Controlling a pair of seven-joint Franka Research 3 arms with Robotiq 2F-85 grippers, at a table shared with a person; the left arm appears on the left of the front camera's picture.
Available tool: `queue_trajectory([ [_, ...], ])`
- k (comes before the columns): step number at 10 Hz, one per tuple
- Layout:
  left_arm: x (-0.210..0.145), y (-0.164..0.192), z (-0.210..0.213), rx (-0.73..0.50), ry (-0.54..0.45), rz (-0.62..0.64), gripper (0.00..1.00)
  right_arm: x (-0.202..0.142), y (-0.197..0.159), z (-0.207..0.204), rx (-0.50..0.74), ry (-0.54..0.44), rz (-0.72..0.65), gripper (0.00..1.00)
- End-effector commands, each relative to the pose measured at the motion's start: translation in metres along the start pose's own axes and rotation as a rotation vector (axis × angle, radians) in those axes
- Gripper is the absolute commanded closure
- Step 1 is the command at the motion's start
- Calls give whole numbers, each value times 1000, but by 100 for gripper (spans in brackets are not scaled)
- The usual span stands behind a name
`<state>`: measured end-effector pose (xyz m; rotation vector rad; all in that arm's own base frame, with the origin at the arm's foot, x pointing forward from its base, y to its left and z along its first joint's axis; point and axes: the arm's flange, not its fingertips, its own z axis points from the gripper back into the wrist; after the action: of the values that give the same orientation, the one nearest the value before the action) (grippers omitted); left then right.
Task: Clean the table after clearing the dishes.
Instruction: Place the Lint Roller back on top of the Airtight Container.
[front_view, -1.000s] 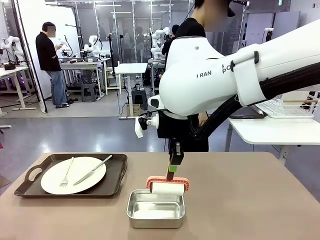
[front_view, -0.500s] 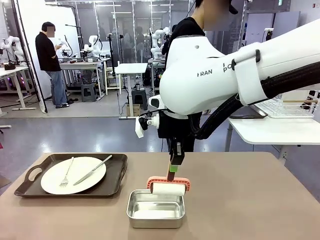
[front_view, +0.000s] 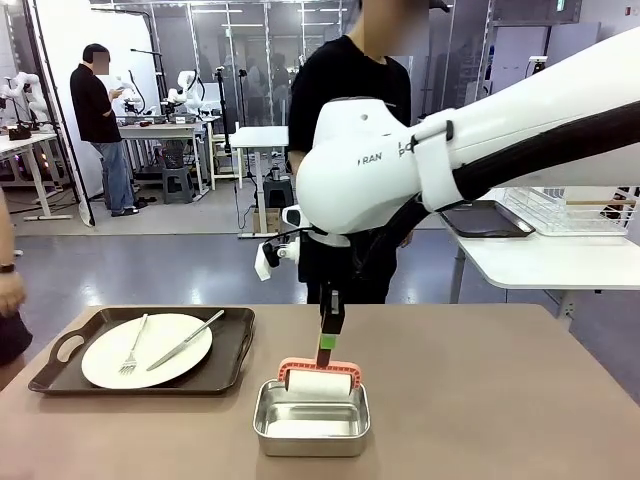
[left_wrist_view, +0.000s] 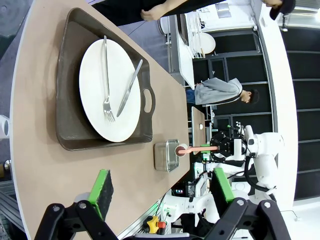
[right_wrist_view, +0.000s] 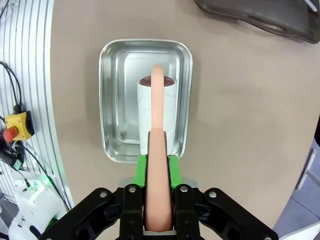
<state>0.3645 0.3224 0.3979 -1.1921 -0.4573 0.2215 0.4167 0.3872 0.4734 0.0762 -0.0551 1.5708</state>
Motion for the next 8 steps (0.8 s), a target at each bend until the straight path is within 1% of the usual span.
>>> queue_trajectory([
  [1,-1,0,3,1,-5,-2,0,15,-7,-4,28,19,-48,79],
  [6,-1,0,3,1,-5,-2,0,23,-22,-30,86,73,-74,79],
  [8,-1,0,3,1,-5,-2,0,24,-27,-36,61,75,-76,79],
])
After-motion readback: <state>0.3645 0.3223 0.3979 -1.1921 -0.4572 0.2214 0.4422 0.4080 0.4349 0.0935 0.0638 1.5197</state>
